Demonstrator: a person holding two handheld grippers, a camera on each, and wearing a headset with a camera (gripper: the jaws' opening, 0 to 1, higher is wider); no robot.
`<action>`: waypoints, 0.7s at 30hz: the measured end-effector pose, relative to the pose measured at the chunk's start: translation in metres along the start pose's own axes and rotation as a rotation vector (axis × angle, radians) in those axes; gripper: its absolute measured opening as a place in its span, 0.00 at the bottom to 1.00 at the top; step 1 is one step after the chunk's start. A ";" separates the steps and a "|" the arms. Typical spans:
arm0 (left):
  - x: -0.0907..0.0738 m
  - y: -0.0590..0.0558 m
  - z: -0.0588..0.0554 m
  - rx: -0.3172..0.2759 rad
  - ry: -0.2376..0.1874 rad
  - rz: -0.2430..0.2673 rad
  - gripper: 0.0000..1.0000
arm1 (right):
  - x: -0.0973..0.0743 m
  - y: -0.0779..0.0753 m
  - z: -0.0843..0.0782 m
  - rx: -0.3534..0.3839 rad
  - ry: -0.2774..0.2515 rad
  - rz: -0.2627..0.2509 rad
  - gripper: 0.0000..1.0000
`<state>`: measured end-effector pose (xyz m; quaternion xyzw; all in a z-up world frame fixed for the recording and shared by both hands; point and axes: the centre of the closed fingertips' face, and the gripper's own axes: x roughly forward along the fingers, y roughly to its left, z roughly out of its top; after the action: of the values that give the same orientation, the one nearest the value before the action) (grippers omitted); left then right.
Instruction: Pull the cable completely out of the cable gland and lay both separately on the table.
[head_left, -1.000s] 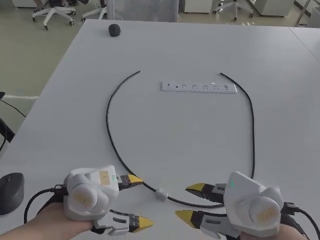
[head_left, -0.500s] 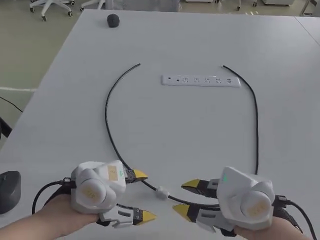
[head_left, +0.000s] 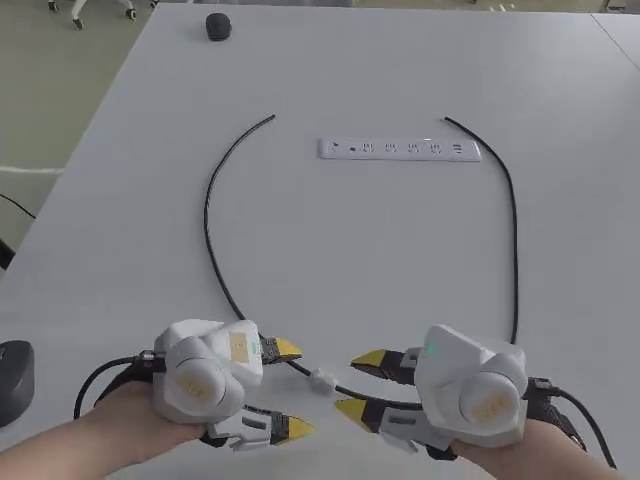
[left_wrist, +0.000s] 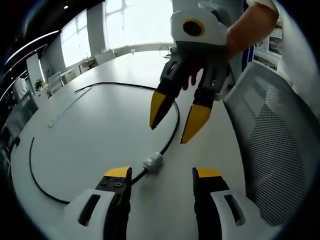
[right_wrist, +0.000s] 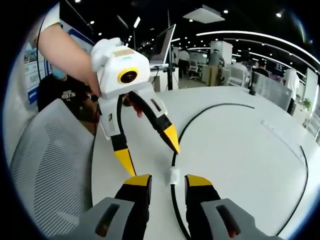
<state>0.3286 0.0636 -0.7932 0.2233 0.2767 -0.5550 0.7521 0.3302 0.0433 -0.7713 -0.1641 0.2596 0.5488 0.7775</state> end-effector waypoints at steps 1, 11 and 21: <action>0.001 0.001 -0.001 0.005 0.002 -0.001 0.50 | 0.001 -0.001 0.000 0.002 -0.001 0.002 0.23; 0.007 0.004 -0.004 0.029 0.012 -0.020 0.47 | 0.011 -0.003 -0.004 0.013 0.009 0.027 0.21; 0.014 0.008 -0.008 0.034 0.021 -0.052 0.44 | 0.019 -0.007 -0.010 0.021 0.023 0.038 0.19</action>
<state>0.3378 0.0607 -0.8080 0.2344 0.2809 -0.5767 0.7305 0.3394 0.0502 -0.7909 -0.1572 0.2774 0.5587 0.7656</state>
